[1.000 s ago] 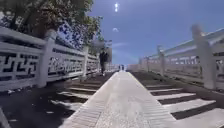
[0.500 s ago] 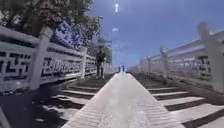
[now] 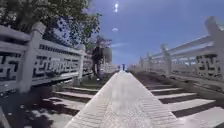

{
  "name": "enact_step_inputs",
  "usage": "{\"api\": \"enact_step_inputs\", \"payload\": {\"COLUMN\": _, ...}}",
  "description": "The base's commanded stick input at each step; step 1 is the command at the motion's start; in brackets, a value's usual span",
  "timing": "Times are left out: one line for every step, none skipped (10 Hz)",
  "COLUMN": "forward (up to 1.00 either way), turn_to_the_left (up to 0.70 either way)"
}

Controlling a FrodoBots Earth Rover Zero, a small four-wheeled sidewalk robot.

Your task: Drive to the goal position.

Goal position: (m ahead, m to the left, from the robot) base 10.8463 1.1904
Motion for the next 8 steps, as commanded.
{"api": "enact_step_inputs", "payload": {"forward": 0.45, "turn_to_the_left": 0.00}}
{"api": "enact_step_inputs", "payload": {"forward": 0.45, "turn_to_the_left": 0.00}}
{"api": "enact_step_inputs", "payload": {"forward": 0.45, "turn_to_the_left": 0.00}}
{"api": "enact_step_inputs", "payload": {"forward": 0.45, "turn_to_the_left": 0.00}}
{"api": "enact_step_inputs", "payload": {"forward": 0.45, "turn_to_the_left": 0.00}}
{"api": "enact_step_inputs", "payload": {"forward": 0.45, "turn_to_the_left": 0.00}}
{"api": "enact_step_inputs", "payload": {"forward": 0.45, "turn_to_the_left": 0.00}}
{"api": "enact_step_inputs", "payload": {"forward": 0.45, "turn_to_the_left": 0.00}}
